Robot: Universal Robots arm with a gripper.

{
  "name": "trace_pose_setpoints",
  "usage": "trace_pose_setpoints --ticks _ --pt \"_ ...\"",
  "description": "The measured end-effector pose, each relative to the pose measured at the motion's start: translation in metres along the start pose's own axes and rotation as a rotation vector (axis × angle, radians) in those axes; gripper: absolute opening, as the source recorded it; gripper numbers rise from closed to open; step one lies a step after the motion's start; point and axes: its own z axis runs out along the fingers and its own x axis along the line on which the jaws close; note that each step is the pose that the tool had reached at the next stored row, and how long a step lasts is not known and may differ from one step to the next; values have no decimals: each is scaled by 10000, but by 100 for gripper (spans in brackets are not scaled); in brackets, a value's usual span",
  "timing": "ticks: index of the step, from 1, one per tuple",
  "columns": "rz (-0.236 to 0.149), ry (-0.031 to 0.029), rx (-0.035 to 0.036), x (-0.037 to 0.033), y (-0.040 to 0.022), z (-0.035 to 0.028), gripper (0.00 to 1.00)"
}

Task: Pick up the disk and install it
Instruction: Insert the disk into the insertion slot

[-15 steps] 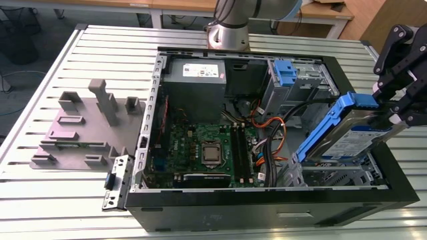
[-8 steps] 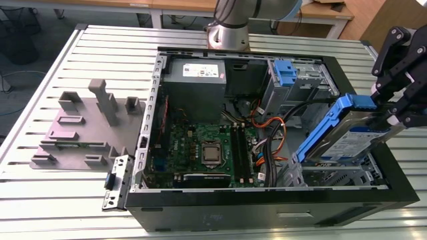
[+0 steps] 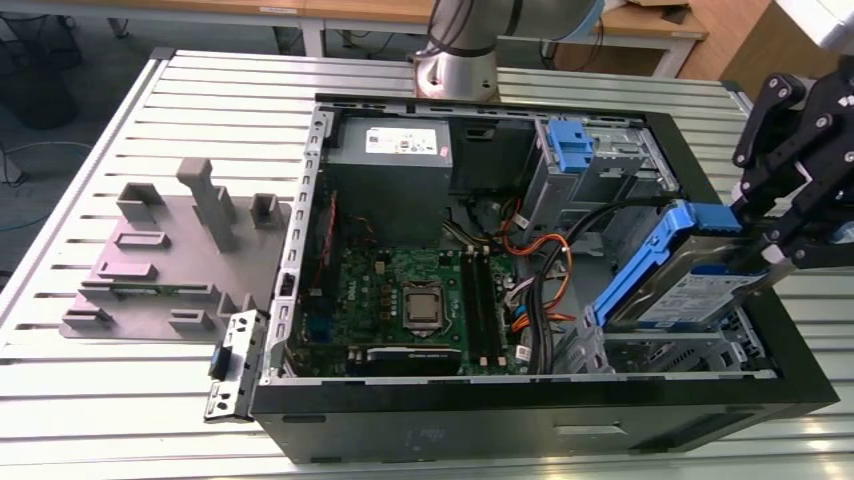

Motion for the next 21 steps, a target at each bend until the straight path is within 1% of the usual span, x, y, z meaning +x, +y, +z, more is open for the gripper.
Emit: trace_pose_setpoints --ticks 5,21 --pt "-1 28 1 11 -4 89 35" --pt "-3 29 0 71 -19 380 35"
